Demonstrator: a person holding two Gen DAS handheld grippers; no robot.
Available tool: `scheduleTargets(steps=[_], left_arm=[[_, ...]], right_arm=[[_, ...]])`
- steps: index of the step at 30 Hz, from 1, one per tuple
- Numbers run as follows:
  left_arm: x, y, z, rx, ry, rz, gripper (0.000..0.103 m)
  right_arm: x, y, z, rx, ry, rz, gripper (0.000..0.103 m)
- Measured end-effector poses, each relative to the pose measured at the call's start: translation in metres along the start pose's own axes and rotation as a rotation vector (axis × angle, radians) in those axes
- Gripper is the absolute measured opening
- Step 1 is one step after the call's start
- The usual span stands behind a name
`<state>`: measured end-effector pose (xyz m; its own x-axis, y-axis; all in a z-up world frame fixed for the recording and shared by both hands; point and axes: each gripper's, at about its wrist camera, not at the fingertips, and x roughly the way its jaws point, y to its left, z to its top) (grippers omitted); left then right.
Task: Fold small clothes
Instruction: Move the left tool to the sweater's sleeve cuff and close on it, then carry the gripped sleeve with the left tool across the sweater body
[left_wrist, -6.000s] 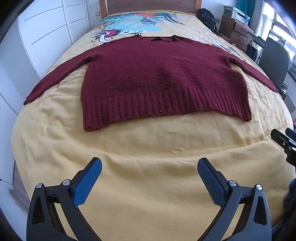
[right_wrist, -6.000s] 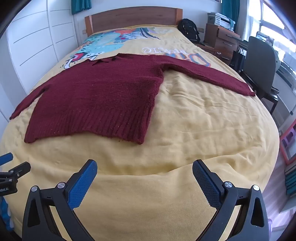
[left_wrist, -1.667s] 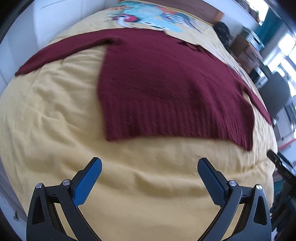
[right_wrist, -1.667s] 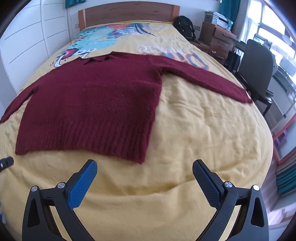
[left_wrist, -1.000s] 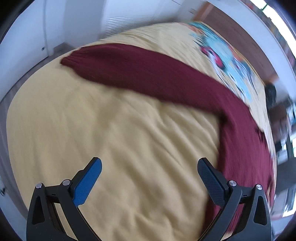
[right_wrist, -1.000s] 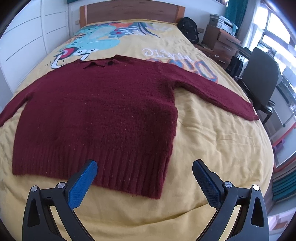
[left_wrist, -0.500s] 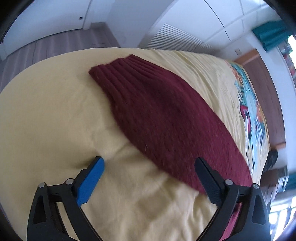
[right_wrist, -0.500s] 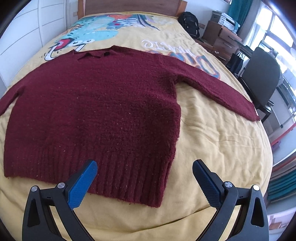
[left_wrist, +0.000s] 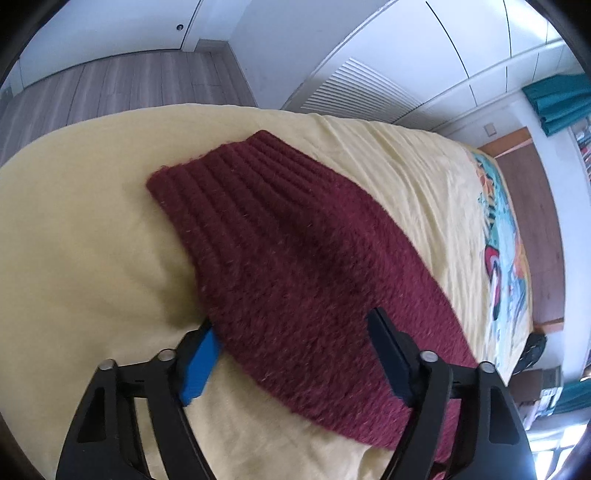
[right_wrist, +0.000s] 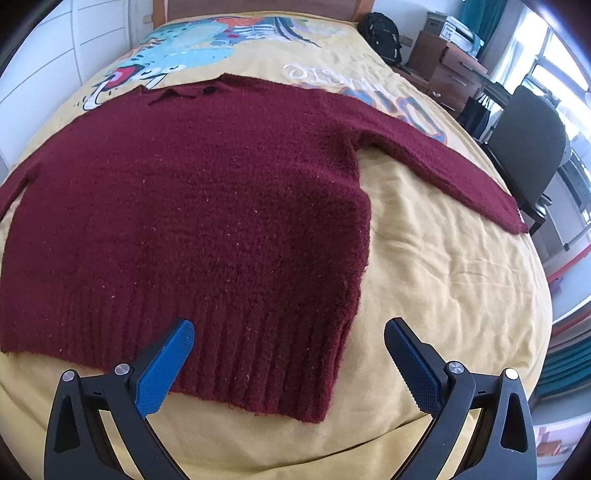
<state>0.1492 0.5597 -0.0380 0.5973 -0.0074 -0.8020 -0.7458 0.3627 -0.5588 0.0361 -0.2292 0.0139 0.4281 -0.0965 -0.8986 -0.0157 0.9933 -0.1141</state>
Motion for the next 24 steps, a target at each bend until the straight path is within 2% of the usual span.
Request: scheduleTargets(steps=[2,5,7,11,17,24], left_arm=[[0.003,0.001,0.002,-0.019,0.020,-0.039,0.041],[0.012,-0.001,0.004,-0.053,0.040,-0.074,0.024],[0.016,-0.001,0.005,-0.074,0.048,-0.101,0.016],[0.012,-0.007,0.006,-0.056,0.039,-0.107,0.012],[0.003,-0.027,0.002,-0.025,0.036,-0.149,0.011],[-0.009,-0.066,-0.010,0.055,0.049,-0.144,0.011]], right_arm=[[0.002,-0.001,0.000,-0.003,0.000,0.001,0.103],[0.004,-0.004,0.001,-0.002,0.003,-0.002,0.103],[0.005,-0.006,0.000,0.002,0.005,-0.003,0.103],[0.008,-0.010,-0.001,0.009,0.011,-0.006,0.103],[0.010,-0.013,-0.003,0.015,0.011,0.002,0.103],[0.009,-0.024,-0.006,0.031,0.005,0.011,0.103]])
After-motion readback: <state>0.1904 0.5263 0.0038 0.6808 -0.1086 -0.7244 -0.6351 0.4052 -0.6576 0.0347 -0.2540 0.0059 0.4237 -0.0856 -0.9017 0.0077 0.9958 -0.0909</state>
